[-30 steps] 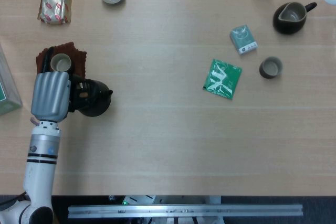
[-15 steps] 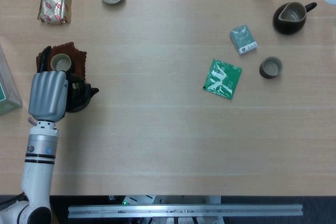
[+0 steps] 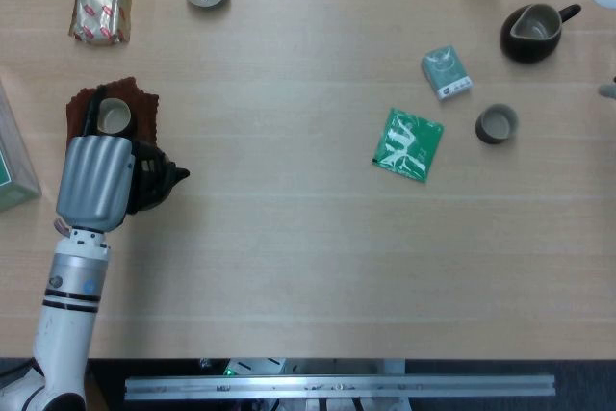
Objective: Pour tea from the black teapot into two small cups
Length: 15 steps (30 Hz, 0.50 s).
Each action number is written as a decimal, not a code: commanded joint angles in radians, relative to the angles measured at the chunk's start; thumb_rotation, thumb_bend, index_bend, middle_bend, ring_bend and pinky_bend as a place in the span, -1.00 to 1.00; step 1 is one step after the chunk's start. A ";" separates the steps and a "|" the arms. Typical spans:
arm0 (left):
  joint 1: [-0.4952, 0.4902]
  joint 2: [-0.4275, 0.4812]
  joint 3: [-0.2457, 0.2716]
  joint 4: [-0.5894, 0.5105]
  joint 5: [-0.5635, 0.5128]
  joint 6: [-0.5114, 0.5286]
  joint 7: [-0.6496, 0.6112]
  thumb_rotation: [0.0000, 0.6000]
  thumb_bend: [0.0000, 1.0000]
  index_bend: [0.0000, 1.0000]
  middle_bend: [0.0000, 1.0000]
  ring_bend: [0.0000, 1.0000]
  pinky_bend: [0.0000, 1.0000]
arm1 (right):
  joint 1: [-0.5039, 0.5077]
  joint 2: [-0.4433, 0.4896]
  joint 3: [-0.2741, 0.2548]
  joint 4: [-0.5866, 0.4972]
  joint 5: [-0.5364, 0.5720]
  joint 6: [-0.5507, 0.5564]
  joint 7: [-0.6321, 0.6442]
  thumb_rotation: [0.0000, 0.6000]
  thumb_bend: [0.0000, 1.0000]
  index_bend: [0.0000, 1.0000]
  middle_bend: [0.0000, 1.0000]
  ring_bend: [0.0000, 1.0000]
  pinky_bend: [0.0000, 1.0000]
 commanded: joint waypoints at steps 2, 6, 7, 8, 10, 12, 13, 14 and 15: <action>0.000 0.013 0.012 -0.022 0.020 0.004 0.009 0.97 -0.22 0.82 1.00 0.69 -0.93 | 0.083 -0.049 0.007 -0.002 0.045 -0.119 -0.078 1.00 -0.49 -0.51 -0.49 -0.86 -0.63; 0.002 0.025 0.023 -0.041 0.036 0.008 0.014 0.97 -0.22 0.82 1.00 0.69 -0.93 | 0.132 -0.102 0.016 0.025 0.095 -0.187 -0.142 1.00 -0.49 -0.51 -0.48 -0.86 -0.63; 0.003 0.027 0.025 -0.044 0.039 0.008 0.015 0.97 -0.22 0.82 1.00 0.69 -0.93 | 0.142 -0.115 0.018 0.033 0.105 -0.197 -0.154 1.00 -0.49 -0.51 -0.48 -0.86 -0.63; 0.003 0.030 0.026 -0.046 0.041 0.009 0.015 0.98 -0.22 0.82 1.00 0.69 -0.93 | 0.151 -0.127 0.020 0.041 0.115 -0.207 -0.166 1.00 -0.49 -0.51 -0.48 -0.86 -0.63; 0.005 0.035 0.030 -0.052 0.044 0.010 0.015 0.98 -0.22 0.82 1.00 0.69 -0.93 | 0.170 -0.156 0.025 0.062 0.140 -0.224 -0.192 1.00 -0.49 -0.51 -0.48 -0.86 -0.63; 0.007 0.039 0.033 -0.056 0.046 0.011 0.013 0.98 -0.22 0.82 1.00 0.69 -0.93 | 0.186 -0.186 0.029 0.088 0.162 -0.237 -0.215 1.00 -0.49 -0.51 -0.48 -0.86 -0.63; 0.008 0.041 0.034 -0.058 0.046 0.011 0.012 0.98 -0.22 0.82 1.00 0.69 -0.93 | 0.193 -0.199 0.030 0.101 0.173 -0.243 -0.223 1.00 -0.49 -0.51 -0.48 -0.86 -0.62; 0.009 0.044 0.036 -0.059 0.045 0.010 0.012 0.98 -0.22 0.82 1.00 0.69 -0.93 | 0.202 -0.217 0.030 0.118 0.187 -0.252 -0.235 1.00 -0.49 -0.51 -0.48 -0.86 -0.61; 0.010 0.046 0.037 -0.061 0.044 0.009 0.013 0.99 -0.22 0.82 1.00 0.69 -0.93 | 0.208 -0.230 0.030 0.132 0.198 -0.259 -0.245 1.00 -0.49 -0.51 -0.48 -0.86 -0.61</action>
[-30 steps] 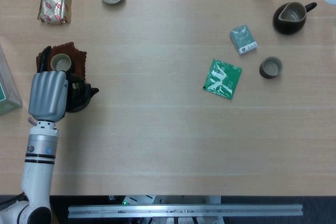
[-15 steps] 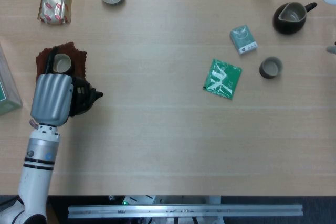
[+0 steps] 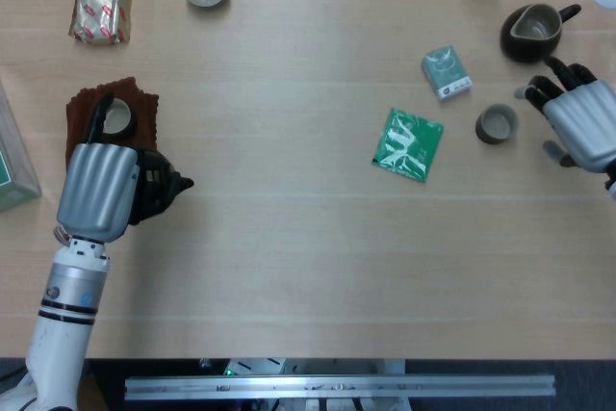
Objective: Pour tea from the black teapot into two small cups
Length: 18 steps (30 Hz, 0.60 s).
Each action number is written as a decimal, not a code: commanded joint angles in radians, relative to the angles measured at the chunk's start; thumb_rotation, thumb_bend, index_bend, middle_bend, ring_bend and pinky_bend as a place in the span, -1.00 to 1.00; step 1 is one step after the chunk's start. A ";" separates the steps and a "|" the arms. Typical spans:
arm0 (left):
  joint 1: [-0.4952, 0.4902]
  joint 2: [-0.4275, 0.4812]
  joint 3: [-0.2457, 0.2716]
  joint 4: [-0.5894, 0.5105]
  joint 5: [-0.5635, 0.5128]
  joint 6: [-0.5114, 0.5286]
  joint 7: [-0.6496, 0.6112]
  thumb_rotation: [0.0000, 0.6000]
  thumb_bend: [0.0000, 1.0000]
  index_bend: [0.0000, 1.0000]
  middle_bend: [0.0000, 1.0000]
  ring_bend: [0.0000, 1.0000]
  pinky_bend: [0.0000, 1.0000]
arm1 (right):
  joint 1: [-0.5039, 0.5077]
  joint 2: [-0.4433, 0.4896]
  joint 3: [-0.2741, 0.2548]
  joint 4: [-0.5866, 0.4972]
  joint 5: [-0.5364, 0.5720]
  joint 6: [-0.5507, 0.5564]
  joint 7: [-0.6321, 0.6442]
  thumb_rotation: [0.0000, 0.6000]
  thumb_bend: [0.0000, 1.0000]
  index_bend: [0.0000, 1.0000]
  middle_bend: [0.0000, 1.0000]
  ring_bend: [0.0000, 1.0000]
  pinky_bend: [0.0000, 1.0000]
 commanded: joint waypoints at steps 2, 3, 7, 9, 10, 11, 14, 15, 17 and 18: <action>0.003 0.009 0.005 -0.006 -0.002 -0.002 -0.001 0.98 -0.22 0.82 1.00 0.69 -0.93 | 0.033 -0.067 0.002 0.071 0.052 -0.033 -0.051 1.00 -0.49 -0.51 -0.48 -0.86 -0.61; 0.004 0.011 0.005 -0.007 -0.002 -0.002 -0.001 0.97 -0.22 0.82 1.00 0.69 -0.93 | 0.037 -0.078 0.001 0.084 0.061 -0.037 -0.057 1.00 -0.50 -0.51 -0.48 -0.86 -0.61; 0.006 0.016 0.008 -0.008 -0.007 -0.006 -0.003 0.98 -0.22 0.82 1.00 0.69 -0.93 | 0.053 -0.120 -0.004 0.130 0.094 -0.054 -0.073 1.00 -0.55 -0.51 -0.48 -0.86 -0.61; 0.006 0.018 0.010 -0.008 -0.008 -0.008 -0.005 0.98 -0.22 0.82 1.00 0.69 -0.93 | 0.061 -0.137 -0.008 0.149 0.104 -0.059 -0.085 1.00 -0.58 -0.51 -0.48 -0.86 -0.61; 0.006 0.018 0.010 -0.008 -0.008 -0.008 -0.005 0.98 -0.22 0.82 1.00 0.69 -0.93 | 0.066 -0.148 -0.010 0.159 0.111 -0.063 -0.092 1.00 -0.60 -0.51 -0.48 -0.86 -0.61; 0.006 0.018 0.011 -0.008 -0.007 -0.008 -0.006 0.98 -0.22 0.82 1.00 0.69 -0.93 | 0.071 -0.158 -0.013 0.168 0.117 -0.066 -0.100 1.00 -0.60 -0.51 -0.48 -0.86 -0.61; 0.007 0.017 0.011 -0.007 -0.008 -0.009 -0.007 0.98 -0.22 0.82 1.00 0.69 -0.93 | 0.082 -0.183 -0.020 0.194 0.133 -0.073 -0.123 1.00 -0.61 -0.51 -0.48 -0.86 -0.61; 0.007 0.018 0.012 -0.007 -0.009 -0.009 -0.007 0.99 -0.22 0.82 1.00 0.69 -0.93 | 0.086 -0.190 -0.021 0.201 0.138 -0.075 -0.129 1.00 -0.61 -0.51 -0.48 -0.86 -0.61; 0.008 0.018 0.011 -0.006 -0.010 -0.009 -0.009 0.99 -0.22 0.82 1.00 0.69 -0.93 | 0.091 -0.202 -0.024 0.214 0.149 -0.079 -0.139 1.00 -0.61 -0.51 -0.48 -0.86 -0.61; 0.008 0.019 0.011 -0.005 -0.010 -0.010 -0.011 0.99 -0.22 0.82 1.00 0.69 -0.93 | 0.095 -0.210 -0.026 0.223 0.154 -0.078 -0.146 1.00 -0.61 -0.51 -0.48 -0.86 -0.61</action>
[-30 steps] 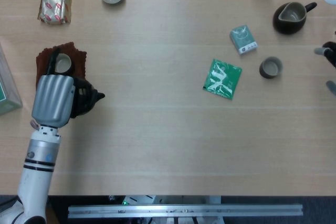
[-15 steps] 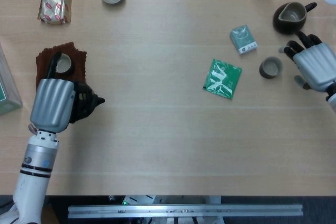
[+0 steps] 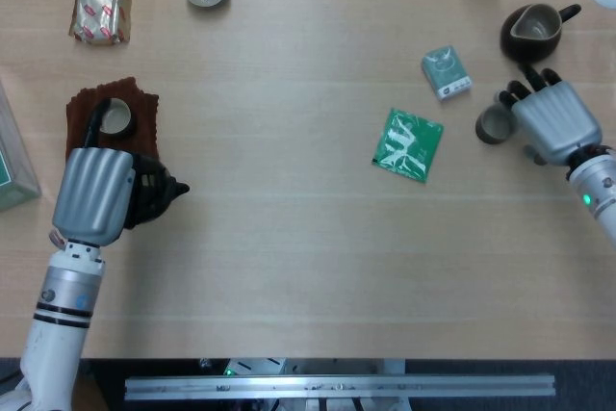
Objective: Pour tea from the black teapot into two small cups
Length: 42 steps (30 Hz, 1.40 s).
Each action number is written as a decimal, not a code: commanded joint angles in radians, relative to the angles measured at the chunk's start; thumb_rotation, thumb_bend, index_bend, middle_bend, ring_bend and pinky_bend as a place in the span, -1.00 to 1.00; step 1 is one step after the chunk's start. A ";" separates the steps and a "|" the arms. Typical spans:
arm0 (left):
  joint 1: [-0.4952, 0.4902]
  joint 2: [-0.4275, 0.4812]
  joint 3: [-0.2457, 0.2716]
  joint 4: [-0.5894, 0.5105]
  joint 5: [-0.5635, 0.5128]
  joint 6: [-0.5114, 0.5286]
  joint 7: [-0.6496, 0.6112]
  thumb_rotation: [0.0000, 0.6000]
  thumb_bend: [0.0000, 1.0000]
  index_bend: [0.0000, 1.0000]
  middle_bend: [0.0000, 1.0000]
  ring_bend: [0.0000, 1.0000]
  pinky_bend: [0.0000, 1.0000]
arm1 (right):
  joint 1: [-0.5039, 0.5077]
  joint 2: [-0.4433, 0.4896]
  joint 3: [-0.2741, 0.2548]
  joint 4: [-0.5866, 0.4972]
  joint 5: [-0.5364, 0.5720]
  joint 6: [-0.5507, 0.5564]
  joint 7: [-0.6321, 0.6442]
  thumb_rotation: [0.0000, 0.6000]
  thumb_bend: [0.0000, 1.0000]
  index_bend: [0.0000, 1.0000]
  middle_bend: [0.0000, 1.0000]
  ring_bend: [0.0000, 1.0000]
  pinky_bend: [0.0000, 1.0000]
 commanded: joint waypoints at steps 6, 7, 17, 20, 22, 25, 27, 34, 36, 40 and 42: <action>0.002 0.005 0.002 0.003 -0.004 -0.004 -0.010 0.99 -0.22 0.82 1.00 0.69 -0.93 | 0.026 -0.051 -0.008 0.052 0.034 -0.008 -0.034 1.00 -0.61 -0.51 -0.48 -0.86 -0.61; 0.002 0.006 0.002 0.002 -0.004 -0.004 -0.012 0.99 -0.22 0.82 1.00 0.69 -0.93 | 0.029 -0.055 -0.008 0.056 0.036 -0.007 -0.037 1.00 -0.61 -0.51 -0.48 -0.86 -0.61; 0.007 0.014 0.002 0.003 -0.001 0.000 -0.026 0.99 -0.22 0.82 1.00 0.69 -0.93 | 0.060 -0.109 -0.006 0.097 0.078 -0.006 -0.092 1.00 -0.60 -0.51 -0.42 -0.79 -0.53; 0.008 0.017 0.003 0.003 -0.001 0.000 -0.030 0.99 -0.22 0.82 1.00 0.69 -0.93 | 0.070 -0.121 -0.005 0.106 0.095 -0.008 -0.107 1.00 -0.60 -0.51 -0.40 -0.78 -0.52; 0.008 0.017 0.002 0.003 -0.001 0.000 -0.033 0.99 -0.22 0.82 1.00 0.69 -0.93 | 0.075 -0.127 -0.005 0.108 0.102 -0.007 -0.115 1.00 -0.60 -0.46 -0.37 -0.75 -0.51; 0.009 0.018 0.002 0.005 -0.002 0.001 -0.037 0.99 -0.22 0.82 1.00 0.69 -0.93 | 0.080 -0.133 -0.007 0.113 0.109 -0.003 -0.124 1.00 -0.58 -0.38 -0.33 -0.72 -0.49; 0.010 0.018 0.002 0.005 -0.001 0.001 -0.039 0.99 -0.22 0.82 1.00 0.69 -0.93 | 0.082 -0.137 -0.010 0.116 0.112 -0.001 -0.130 1.00 -0.57 -0.32 -0.32 -0.70 -0.49; 0.013 0.022 0.003 0.004 0.002 0.003 -0.047 0.99 -0.22 0.82 1.00 0.69 -0.93 | 0.088 -0.142 -0.017 0.122 0.124 0.001 -0.138 1.00 -0.55 -0.18 -0.31 -0.70 -0.49; 0.013 0.022 0.002 0.005 0.002 0.003 -0.048 0.99 -0.22 0.82 1.00 0.69 -0.93 | 0.089 -0.142 -0.020 0.122 0.125 0.002 -0.139 1.00 -0.55 -0.15 -0.31 -0.70 -0.49; 0.012 0.021 0.001 0.005 0.001 0.001 -0.049 1.00 -0.22 0.82 1.00 0.69 -0.93 | 0.091 -0.140 -0.022 0.116 0.124 0.005 -0.134 1.00 -0.54 -0.06 -0.31 -0.68 -0.47; 0.012 0.021 0.001 0.006 0.000 0.000 -0.049 0.99 -0.22 0.82 1.00 0.69 -0.93 | 0.091 -0.135 -0.022 0.105 0.119 0.010 -0.125 1.00 -0.53 -0.06 -0.31 -0.67 -0.47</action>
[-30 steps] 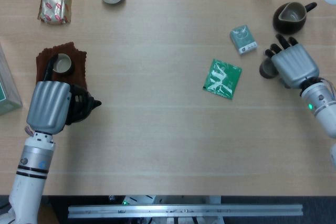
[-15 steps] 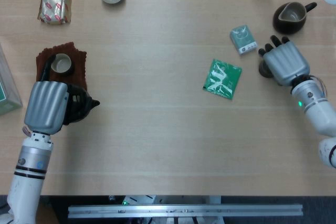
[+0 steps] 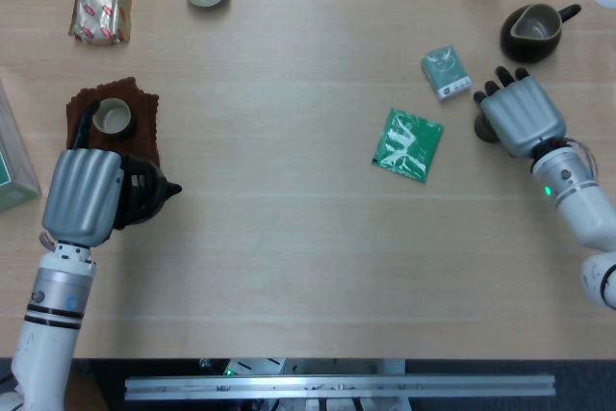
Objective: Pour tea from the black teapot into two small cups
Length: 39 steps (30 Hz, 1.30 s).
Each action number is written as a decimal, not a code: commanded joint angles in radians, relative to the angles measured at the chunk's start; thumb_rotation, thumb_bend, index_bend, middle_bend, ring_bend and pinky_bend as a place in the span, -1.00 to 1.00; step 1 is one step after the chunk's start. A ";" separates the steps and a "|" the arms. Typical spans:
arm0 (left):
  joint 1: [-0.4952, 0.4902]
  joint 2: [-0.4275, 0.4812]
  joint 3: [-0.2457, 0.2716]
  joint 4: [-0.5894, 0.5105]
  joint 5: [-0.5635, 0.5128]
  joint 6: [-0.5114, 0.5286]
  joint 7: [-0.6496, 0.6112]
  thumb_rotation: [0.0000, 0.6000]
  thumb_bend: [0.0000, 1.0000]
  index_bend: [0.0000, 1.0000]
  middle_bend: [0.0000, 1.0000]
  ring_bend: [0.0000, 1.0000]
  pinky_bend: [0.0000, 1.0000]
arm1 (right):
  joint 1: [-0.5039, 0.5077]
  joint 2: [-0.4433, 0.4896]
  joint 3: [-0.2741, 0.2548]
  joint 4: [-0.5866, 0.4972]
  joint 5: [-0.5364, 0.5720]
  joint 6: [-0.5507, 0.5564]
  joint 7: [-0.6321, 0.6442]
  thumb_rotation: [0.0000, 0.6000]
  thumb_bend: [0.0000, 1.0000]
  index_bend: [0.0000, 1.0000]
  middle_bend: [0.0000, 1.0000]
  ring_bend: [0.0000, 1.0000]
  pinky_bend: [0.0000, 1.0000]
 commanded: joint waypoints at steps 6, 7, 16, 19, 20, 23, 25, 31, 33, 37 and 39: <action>-0.002 0.004 -0.001 -0.006 0.003 -0.001 0.005 1.00 -0.22 0.82 1.00 0.69 -0.93 | 0.009 0.048 0.010 -0.101 -0.018 0.017 0.025 1.00 -0.53 -0.06 -0.31 -0.67 -0.47; -0.002 0.005 -0.001 -0.008 0.003 -0.001 0.007 0.99 -0.22 0.82 1.00 0.69 -0.93 | 0.013 0.056 0.015 -0.119 -0.015 0.018 0.023 1.00 -0.53 -0.06 -0.31 -0.67 -0.47; 0.004 0.019 0.005 -0.034 0.016 0.011 0.022 1.00 -0.22 0.82 1.00 0.69 -0.93 | 0.076 0.088 0.059 -0.259 0.050 0.012 -0.028 1.00 -0.53 -0.06 -0.31 -0.67 -0.47; 0.007 0.022 0.007 -0.043 0.022 0.015 0.028 0.99 -0.22 0.82 1.00 0.69 -0.93 | 0.101 0.082 0.068 -0.285 0.083 0.011 -0.058 1.00 -0.53 -0.06 -0.31 -0.67 -0.47; 0.007 0.023 0.008 -0.045 0.024 0.016 0.029 1.00 -0.22 0.82 1.00 0.69 -0.93 | 0.108 0.080 0.069 -0.291 0.095 0.012 -0.069 1.00 -0.53 -0.06 -0.31 -0.67 -0.47; 0.008 0.026 0.010 -0.055 0.031 0.019 0.038 1.00 -0.22 0.82 1.00 0.69 -0.93 | 0.144 0.062 0.076 -0.312 0.136 0.017 -0.112 1.00 -0.53 -0.06 -0.31 -0.67 -0.47; 0.009 0.027 0.012 -0.061 0.034 0.020 0.043 1.00 -0.22 0.82 1.00 0.69 -0.93 | 0.168 0.048 0.080 -0.322 0.166 0.022 -0.141 1.00 -0.53 -0.06 -0.31 -0.67 -0.47; 0.013 0.030 0.016 -0.074 0.044 0.026 0.054 1.00 -0.22 0.82 1.00 0.69 -0.93 | 0.241 -0.008 0.083 -0.334 0.228 0.043 -0.228 1.00 -0.53 -0.06 -0.31 -0.67 -0.47; 0.014 0.031 0.018 -0.077 0.048 0.027 0.056 1.00 -0.22 0.82 1.00 0.69 -0.93 | 0.266 -0.031 0.086 -0.334 0.248 0.050 -0.249 1.00 -0.53 -0.06 -0.31 -0.67 -0.47; 0.016 0.033 0.019 -0.083 0.054 0.030 0.060 1.00 -0.22 0.82 1.00 0.69 -0.93 | 0.311 -0.075 0.089 -0.327 0.279 0.061 -0.289 1.00 -0.53 -0.06 -0.30 -0.67 -0.47; 0.016 0.034 0.019 -0.086 0.055 0.030 0.062 1.00 -0.22 0.82 1.00 0.69 -0.93 | 0.335 -0.098 0.091 -0.320 0.295 0.066 -0.308 1.00 -0.53 -0.06 -0.30 -0.67 -0.47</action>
